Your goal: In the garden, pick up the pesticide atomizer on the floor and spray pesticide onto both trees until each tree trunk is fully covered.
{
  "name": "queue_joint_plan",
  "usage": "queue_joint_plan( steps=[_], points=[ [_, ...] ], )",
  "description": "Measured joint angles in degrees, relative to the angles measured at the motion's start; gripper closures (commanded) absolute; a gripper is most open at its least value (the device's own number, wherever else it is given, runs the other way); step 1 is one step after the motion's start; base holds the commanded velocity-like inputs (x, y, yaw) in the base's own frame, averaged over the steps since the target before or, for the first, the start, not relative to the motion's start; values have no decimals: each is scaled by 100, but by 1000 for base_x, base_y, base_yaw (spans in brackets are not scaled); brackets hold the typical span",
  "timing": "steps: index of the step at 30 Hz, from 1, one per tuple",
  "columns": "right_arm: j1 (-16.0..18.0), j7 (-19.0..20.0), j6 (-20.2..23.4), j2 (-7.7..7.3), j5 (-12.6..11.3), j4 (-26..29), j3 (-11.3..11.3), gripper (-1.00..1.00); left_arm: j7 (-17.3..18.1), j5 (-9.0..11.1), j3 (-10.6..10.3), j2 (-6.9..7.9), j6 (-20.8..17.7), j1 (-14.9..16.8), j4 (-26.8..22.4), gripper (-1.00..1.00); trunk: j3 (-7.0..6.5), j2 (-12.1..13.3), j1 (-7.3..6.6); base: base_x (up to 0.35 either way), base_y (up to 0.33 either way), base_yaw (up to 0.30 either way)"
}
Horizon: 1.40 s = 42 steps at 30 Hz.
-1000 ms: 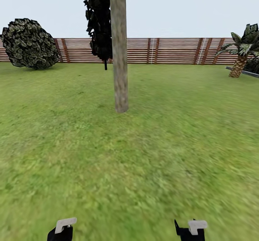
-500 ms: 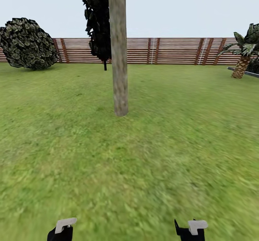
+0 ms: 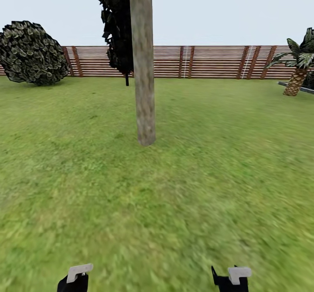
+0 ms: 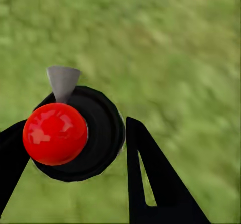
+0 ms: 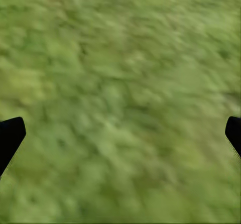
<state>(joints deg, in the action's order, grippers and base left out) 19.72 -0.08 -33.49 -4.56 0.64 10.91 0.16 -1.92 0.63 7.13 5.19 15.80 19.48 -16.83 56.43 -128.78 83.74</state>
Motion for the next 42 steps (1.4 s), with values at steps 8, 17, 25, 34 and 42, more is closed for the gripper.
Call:
queue_joint_plan(
  steps=[8,17,25,34,42],
  points=[
    [2,0,0,8,-4,-1,1,-100,0,0,1,3,5,0,0,100,0,0,0,340,0,0],
    [-3,0,1,13,-15,-3,-6,-100,-25,-2,4,42,9,0,0,100,0,0,0,340,0,0],
    [-1,-4,0,-13,-14,-3,-8,-100,-1,-6,-9,23,14,-3,-4,100,0,0,0,340,0,0],
    [-2,-5,0,-10,-12,-120,-8,-100,16,-1,4,40,14,-1,-12,100,0,0,0,340,0,0],
    [0,-2,0,-9,-16,-175,-8,-100,1,-7,-3,34,18,-1,-5,100,0,0,0,340,0,0]
  ],
)
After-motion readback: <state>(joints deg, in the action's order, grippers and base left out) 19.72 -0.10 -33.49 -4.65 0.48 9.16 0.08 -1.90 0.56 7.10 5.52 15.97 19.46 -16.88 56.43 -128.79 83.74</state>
